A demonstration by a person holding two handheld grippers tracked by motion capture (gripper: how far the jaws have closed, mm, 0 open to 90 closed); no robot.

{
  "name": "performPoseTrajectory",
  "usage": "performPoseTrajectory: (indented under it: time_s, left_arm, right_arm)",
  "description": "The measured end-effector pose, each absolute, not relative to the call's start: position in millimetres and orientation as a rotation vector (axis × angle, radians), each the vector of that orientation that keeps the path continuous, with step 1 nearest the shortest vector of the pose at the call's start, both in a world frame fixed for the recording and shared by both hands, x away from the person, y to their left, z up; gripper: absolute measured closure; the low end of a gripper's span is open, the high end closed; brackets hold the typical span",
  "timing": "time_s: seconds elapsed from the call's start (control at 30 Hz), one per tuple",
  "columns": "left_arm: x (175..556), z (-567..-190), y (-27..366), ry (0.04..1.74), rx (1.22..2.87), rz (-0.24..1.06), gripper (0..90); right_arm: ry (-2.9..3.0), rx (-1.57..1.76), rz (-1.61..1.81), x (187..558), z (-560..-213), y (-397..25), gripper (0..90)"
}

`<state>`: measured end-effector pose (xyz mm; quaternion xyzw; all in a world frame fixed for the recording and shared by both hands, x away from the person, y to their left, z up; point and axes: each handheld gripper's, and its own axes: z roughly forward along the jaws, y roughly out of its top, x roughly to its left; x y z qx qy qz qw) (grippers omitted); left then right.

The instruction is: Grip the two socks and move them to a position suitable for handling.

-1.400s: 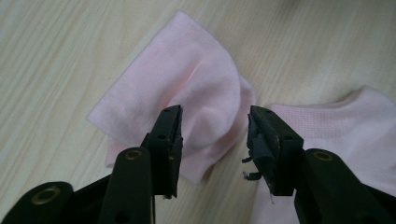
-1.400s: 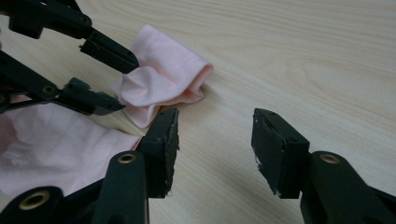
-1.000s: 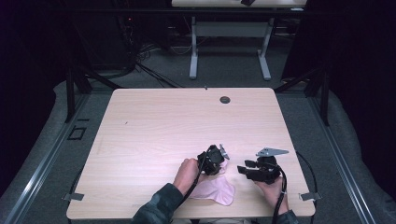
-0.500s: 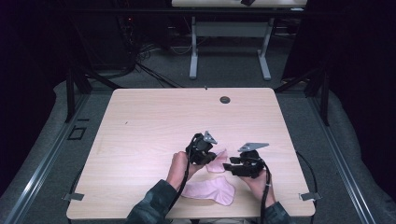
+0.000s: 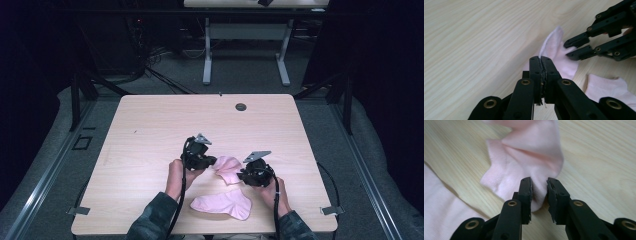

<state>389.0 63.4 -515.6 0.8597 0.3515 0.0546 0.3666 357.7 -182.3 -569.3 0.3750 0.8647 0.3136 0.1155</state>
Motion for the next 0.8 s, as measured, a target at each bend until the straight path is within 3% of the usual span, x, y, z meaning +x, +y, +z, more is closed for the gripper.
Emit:
performPoseTrajectory:
  time_s: [0.53, 0.67, 0.8]
  left_arm:
    - [395.8, -540.8, 109.0, 1.131, 2.191, 0.129, 84.5]
    - [390.5, -548.8, 120.5, 1.164, 2.181, 0.127, 75.3]
    - [382.8, -549.7, 125.5, 1.149, 2.177, 0.162, 58.4]
  right_arm:
    - [2.5, 0.964, 0.945, 349.8, -555.9, -193.4, 59.0]
    - [2.546, 0.831, 0.986, 336.7, -544.2, -174.4, 56.3]
    - [2.616, 0.724, 0.963, 330.4, -546.7, -149.4, 52.7]
